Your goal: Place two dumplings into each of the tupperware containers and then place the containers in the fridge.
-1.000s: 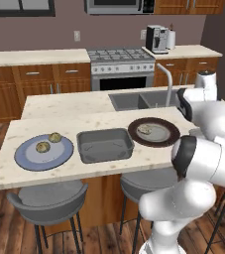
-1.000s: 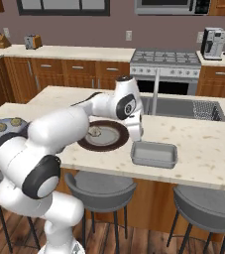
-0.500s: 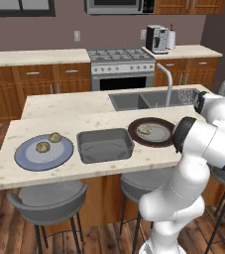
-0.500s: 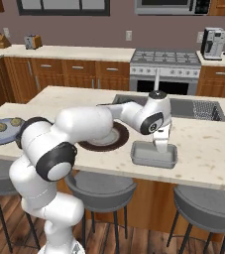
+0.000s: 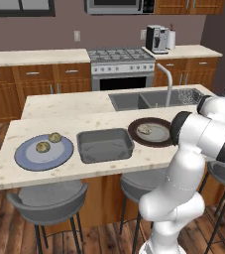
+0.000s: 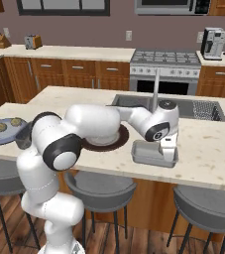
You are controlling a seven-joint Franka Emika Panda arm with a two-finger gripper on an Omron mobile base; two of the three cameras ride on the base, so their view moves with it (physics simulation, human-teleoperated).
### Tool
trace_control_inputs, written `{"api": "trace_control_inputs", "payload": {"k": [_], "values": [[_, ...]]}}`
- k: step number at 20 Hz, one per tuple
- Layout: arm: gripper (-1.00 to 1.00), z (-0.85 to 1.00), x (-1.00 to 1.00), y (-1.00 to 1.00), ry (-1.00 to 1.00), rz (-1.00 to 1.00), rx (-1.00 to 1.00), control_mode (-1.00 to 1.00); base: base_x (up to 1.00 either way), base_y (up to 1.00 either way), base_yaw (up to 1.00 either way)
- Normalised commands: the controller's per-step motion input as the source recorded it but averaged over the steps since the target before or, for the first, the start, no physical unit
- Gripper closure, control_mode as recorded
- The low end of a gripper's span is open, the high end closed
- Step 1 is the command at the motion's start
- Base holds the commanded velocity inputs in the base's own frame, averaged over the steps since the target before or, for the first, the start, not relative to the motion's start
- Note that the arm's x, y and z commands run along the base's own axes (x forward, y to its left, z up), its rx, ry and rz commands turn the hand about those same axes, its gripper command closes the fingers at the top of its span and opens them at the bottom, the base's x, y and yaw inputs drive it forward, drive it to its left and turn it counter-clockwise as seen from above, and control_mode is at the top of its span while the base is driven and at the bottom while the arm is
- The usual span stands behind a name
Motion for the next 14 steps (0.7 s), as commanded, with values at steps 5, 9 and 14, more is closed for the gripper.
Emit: {"api": "trace_control_inputs", "payload": {"k": [5,9,14], "values": [[-1.00,-0.03,-0.12,0.02,-0.16,0.00,0.00,-1.00,0.00,0.00,0.00],[-1.00,0.00,-0.11,0.31,-0.20,0.00,-0.05,-1.00,0.00,0.00,0.00],[-1.00,0.00,0.00,0.35,-0.18,0.00,-0.06,-1.00,0.00,0.00,0.00]]}}
